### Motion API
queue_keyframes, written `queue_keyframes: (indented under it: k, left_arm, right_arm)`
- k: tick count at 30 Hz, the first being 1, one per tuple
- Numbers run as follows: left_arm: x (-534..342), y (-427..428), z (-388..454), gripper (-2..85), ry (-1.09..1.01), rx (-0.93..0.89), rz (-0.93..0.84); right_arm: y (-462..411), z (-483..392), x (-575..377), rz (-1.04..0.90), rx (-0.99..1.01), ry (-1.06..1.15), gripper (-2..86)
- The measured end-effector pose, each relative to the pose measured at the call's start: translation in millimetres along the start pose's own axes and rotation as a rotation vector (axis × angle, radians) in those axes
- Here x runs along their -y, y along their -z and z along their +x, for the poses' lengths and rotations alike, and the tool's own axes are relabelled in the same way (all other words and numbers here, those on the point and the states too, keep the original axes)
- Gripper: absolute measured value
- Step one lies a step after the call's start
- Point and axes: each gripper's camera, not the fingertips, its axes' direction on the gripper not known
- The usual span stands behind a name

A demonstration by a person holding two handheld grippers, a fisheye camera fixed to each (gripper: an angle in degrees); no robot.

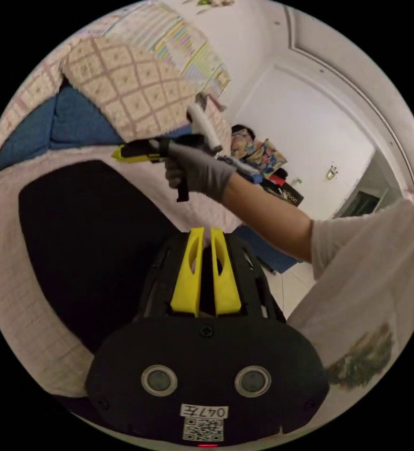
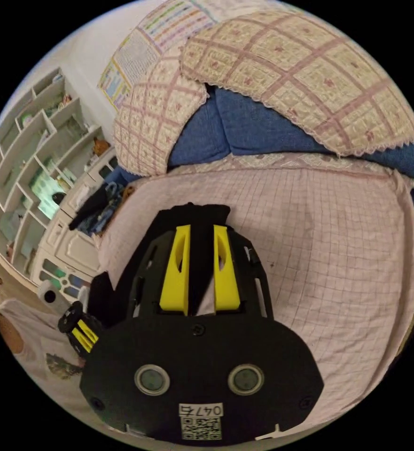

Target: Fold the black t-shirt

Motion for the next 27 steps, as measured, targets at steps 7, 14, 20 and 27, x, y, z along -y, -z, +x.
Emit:
queue_keyframes:
  k: [7, 14, 20, 27]
  left_arm:
    - [-49.7, 138.5, -38.6, 3.1, 0.141, 0.091, 0.081]
    - [-59.5, 256.1, -51.9, 0.6, 0.038, 0.323, 0.195]
    - [-78.9, 318.7, -92.9, 0.5, 0.116, 0.308, 0.265]
    - [-31.7, 356.4, -278.2, 9.0, 0.448, 0.227, 0.153]
  right_arm:
    - [-54.5, 41.4, 20.5, -0.098, 0.293, -0.133, 7.3]
    - [-95.8, 30.5, 50.2, -0.16, 0.345, -0.2, 6.5]
    - [-104.4, 1.1, 57.8, -0.15, 0.173, -0.209, 8.2]
    - [-167.8, -21.7, 59.2, -0.148, 0.336, -0.273, 8.1]
